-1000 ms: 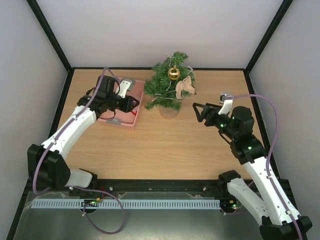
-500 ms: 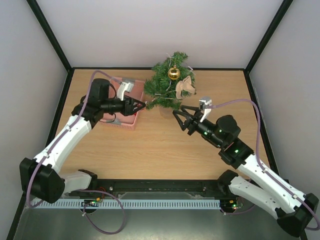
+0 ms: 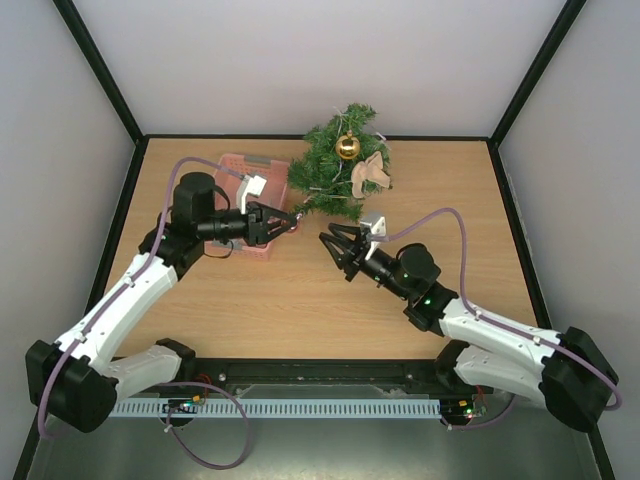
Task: Decorate the small christmas tree
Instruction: Hang the decoration item on the Christmas tree.
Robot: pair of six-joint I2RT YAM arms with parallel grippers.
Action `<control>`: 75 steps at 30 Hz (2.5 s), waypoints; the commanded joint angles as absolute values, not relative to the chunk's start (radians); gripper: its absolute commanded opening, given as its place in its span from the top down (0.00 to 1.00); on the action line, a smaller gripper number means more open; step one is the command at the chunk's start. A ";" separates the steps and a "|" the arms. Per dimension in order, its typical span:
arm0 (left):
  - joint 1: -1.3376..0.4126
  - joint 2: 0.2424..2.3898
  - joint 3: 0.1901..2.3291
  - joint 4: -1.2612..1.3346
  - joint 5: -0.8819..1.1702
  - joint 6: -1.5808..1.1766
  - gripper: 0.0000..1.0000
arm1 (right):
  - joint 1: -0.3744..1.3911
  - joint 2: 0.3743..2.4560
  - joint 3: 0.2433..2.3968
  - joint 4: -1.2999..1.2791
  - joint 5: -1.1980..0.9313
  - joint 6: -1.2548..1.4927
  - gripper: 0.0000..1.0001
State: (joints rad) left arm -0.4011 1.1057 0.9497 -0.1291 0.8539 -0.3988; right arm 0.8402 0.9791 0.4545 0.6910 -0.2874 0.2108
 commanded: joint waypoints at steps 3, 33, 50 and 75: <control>-0.409 1.061 0.928 -0.071 0.892 -0.450 0.66 | 0.881 1.050 0.453 0.938 -0.292 0.163 0.68; -0.414 1.060 0.930 -0.063 0.910 -0.463 0.66 | 0.941 1.167 0.556 0.873 -0.192 0.023 0.97; -0.422 1.102 0.886 -0.009 0.914 -0.461 0.66 | 0.941 1.056 0.529 0.717 -0.019 -0.129 0.98; -0.499 1.269 0.903 0.069 0.846 -0.426 0.67 | 0.937 1.021 0.466 0.646 0.124 -0.258 0.98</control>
